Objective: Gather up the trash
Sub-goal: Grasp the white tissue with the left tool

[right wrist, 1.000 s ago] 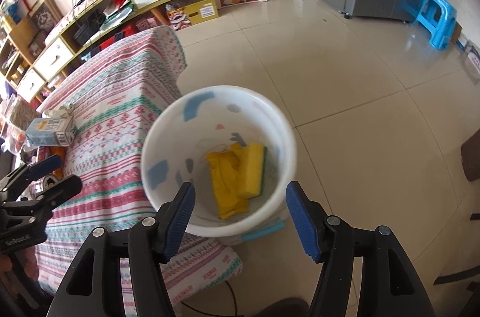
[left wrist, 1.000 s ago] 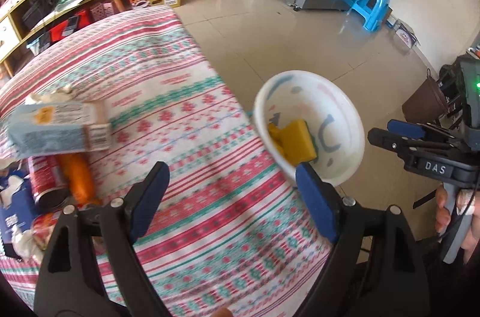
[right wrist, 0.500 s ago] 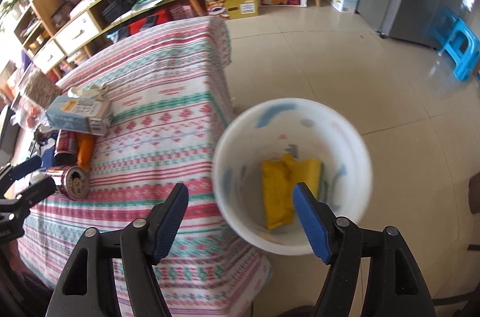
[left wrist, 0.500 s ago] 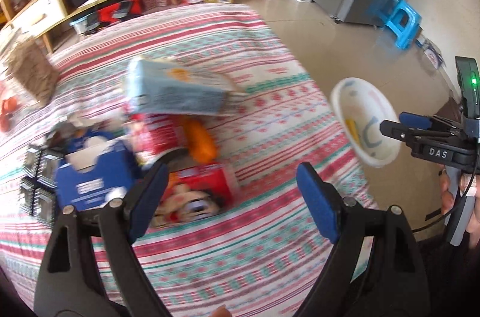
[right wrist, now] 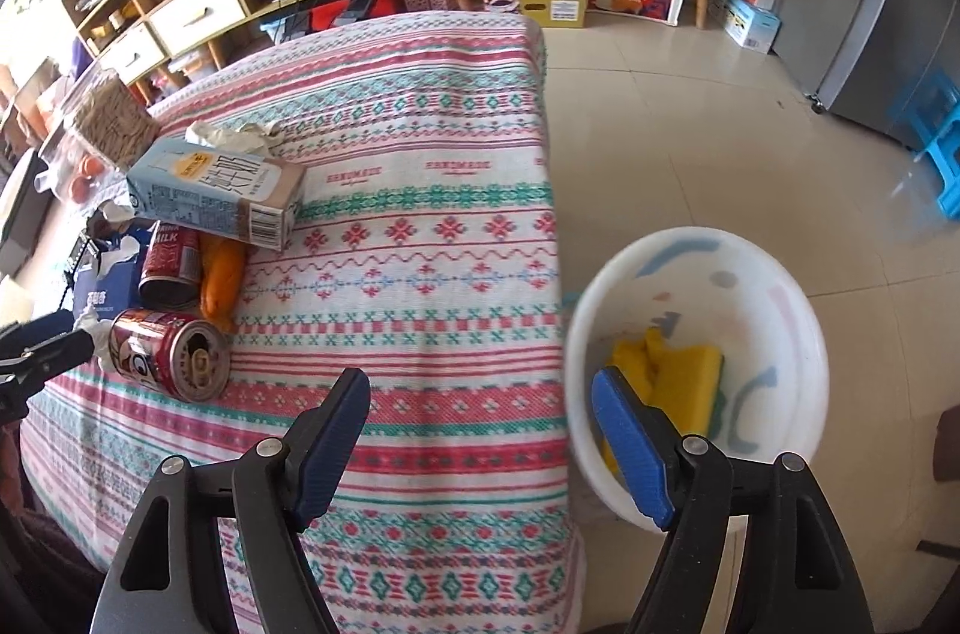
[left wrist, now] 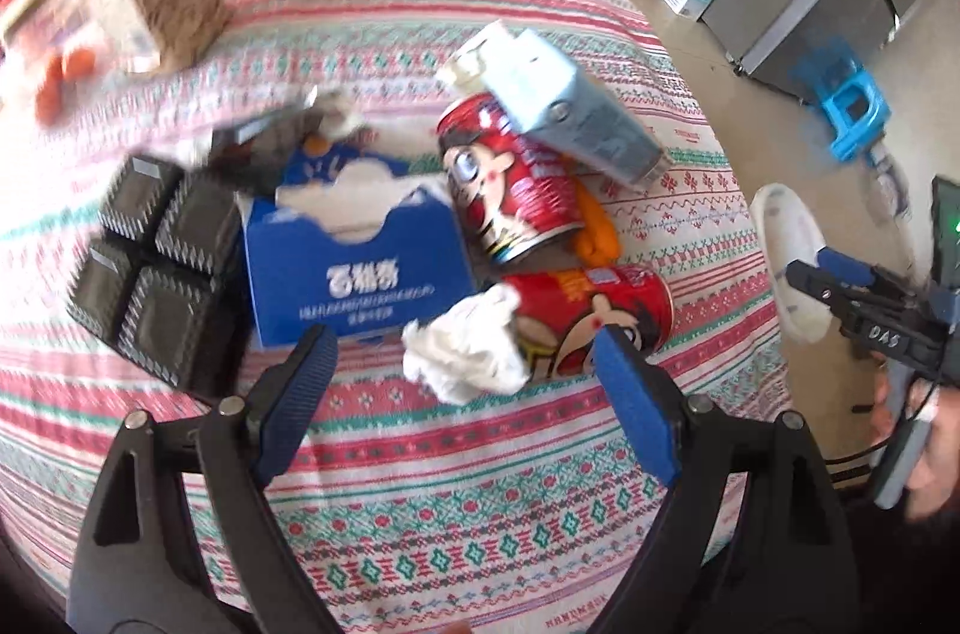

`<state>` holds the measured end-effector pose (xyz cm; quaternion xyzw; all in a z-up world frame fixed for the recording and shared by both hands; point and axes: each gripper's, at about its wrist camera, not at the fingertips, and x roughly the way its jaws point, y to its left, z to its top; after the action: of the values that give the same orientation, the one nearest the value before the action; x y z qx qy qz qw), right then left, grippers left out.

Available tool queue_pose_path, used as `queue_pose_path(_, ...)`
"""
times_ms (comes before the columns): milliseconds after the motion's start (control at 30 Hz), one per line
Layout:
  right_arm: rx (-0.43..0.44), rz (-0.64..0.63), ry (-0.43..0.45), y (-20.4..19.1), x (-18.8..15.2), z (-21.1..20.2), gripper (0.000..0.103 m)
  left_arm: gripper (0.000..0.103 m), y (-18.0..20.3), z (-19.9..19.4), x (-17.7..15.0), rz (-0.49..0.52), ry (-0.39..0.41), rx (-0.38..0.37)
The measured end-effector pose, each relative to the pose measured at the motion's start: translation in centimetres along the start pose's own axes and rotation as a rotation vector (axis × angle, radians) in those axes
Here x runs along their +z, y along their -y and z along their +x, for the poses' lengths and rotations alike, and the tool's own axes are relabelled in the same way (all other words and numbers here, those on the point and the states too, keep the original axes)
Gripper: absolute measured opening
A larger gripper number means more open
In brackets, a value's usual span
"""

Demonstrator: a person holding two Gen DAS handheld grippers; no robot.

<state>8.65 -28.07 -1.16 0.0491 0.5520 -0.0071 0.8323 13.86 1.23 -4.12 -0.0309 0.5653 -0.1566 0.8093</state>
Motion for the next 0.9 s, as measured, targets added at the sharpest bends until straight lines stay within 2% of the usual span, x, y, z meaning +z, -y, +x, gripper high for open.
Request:
queue_pose_path(100,-0.001,-0.010,-0.009,-0.7,0.2,0.6,0.079,0.087,-1.0,0.9,-0.3,-0.066,-0.041,-0.081)
queue_pose_path(167,-0.003,-0.016,-0.015,-1.2,0.2,0.9,0.079,0.082,-1.5,1.3,-0.6,-0.093,-0.051,-0.105)
queue_pose_path(233,-0.002,-0.022,-0.020,-1.6,0.3,1.2,0.079,0.070,-1.8,1.6,-0.7,-0.102,-0.052,-0.109)
queue_pose_path(433,0.002,-0.042,-0.025,-2.5,0.5,1.5,0.079,0.049,-3.2,1.8,-0.6,-0.176,-0.037,-0.179)
queue_pose_path(467,0.002,-0.045,-0.026,-2.6,0.4,1.6,0.079,0.049,-3.5,1.7,-0.6,-0.180,-0.033,-0.185)
queue_pose_path(567,0.000,-0.052,-0.029,-2.9,0.3,1.7,0.079,0.044,-3.7,1.6,-0.8,-0.189,-0.026,-0.198)
queue_pose_path(633,-0.001,-0.054,-0.029,-3.0,0.2,1.7,0.079,0.036,-3.8,1.3,-1.0,-0.198,-0.027,-0.212)
queue_pose_path(767,-0.003,-0.056,-0.027,-3.2,0.1,1.6,0.079,0.028,-3.8,1.1,-1.0,-0.172,-0.021,-0.178)
queue_pose_path(900,0.003,-0.061,-0.025,-3.6,-0.1,1.3,0.079,0.027,-3.9,1.9,-0.9,-0.160,-0.045,-0.161)
